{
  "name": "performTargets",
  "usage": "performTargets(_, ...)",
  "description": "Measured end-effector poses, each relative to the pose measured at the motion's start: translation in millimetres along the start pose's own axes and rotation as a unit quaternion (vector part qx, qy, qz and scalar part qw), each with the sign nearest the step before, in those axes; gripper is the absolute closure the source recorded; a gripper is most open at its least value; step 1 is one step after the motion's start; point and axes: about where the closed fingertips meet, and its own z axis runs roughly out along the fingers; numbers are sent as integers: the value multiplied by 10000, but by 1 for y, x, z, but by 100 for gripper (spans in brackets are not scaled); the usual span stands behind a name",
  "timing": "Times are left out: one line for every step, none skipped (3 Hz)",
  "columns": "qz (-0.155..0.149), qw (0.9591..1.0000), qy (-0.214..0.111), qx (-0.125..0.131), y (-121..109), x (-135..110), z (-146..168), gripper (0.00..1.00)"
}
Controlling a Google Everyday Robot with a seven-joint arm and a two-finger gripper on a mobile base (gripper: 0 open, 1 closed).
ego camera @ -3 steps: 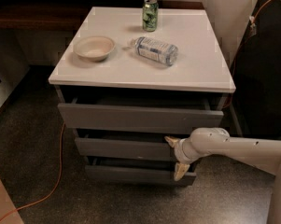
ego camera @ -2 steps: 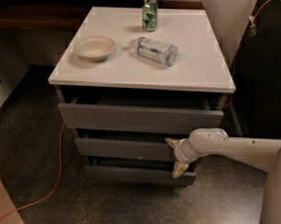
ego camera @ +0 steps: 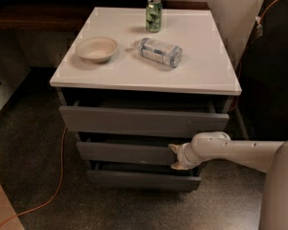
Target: Open middle drawer
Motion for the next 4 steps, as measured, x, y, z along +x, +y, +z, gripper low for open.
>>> performTargets(65, 10000, 1, -30, 8, -2, -1, 83)
performTargets(65, 10000, 1, -30, 8, -2, -1, 100)
performTargets(66, 10000, 1, -30, 7, -3, -4, 100)
performTargets(79, 10000, -1, -34, 9, -3, -4, 100)
